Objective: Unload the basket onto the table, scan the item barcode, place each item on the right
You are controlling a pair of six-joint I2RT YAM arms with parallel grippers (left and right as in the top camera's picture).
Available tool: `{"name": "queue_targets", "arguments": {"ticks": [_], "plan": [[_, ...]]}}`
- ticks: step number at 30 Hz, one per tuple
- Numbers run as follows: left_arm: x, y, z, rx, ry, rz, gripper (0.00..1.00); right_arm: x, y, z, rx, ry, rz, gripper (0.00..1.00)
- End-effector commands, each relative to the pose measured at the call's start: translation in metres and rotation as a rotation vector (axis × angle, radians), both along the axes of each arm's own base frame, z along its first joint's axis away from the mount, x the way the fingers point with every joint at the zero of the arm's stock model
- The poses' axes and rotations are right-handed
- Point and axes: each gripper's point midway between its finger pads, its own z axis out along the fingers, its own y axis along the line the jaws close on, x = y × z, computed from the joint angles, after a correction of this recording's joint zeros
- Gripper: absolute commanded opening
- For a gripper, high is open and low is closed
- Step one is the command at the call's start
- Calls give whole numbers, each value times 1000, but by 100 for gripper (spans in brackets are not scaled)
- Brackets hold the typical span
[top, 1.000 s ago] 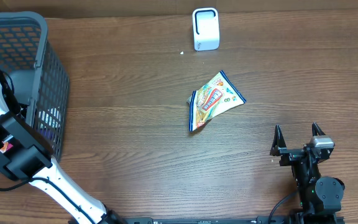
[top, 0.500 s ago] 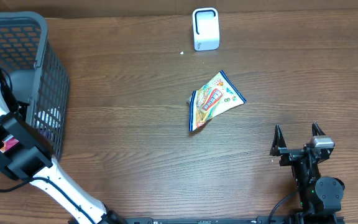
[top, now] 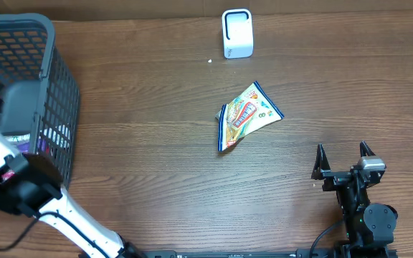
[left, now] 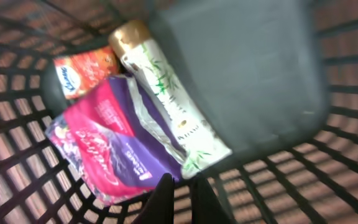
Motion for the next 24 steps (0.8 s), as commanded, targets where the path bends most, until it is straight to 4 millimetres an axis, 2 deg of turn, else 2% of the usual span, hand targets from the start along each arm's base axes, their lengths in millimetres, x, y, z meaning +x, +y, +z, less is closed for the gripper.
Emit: {"name": "queue_targets", "arguments": {"ticks": [1,2,3,5,6,8,9,13,14,15,24], "plan": [[-10,-6,58,106,-108,-15,4,0,-1,-1,-4,-7,-5,100],[-12,-6,58,111,-101,-12,8,0,-1,-1,-4,-7,-5,100],[-12,-6,57,110,-97,-13,23,0,-1,-1,-4,-7,-5,100],[-11,-6,47,87,-76,-14,75,0,-1,-1,-4,-7,-5,100],[-11,-8,41,67,-63,-16,85,0,-1,-1,-4,-7,-5,100],[-12,-12,23,19,-27,-9,97,0,-1,-1,-4,-7,-5,100],[-15,-14,15,-3,-6,10,100,0,-1,-1,-4,-7,-5,100],[-24,-21,-26,-86,85,68,100,0,-1,-1,-4,-7,-5,100],[-26,-23,-44,-112,119,71,100,0,-1,-1,-4,-7,-5,100],[-28,-24,-53,-124,136,71,100,0,-1,-1,-4,-7,-5,100],[-42,-34,-125,-190,239,73,100,0,-1,-1,-4,-7,-5,100]]}}
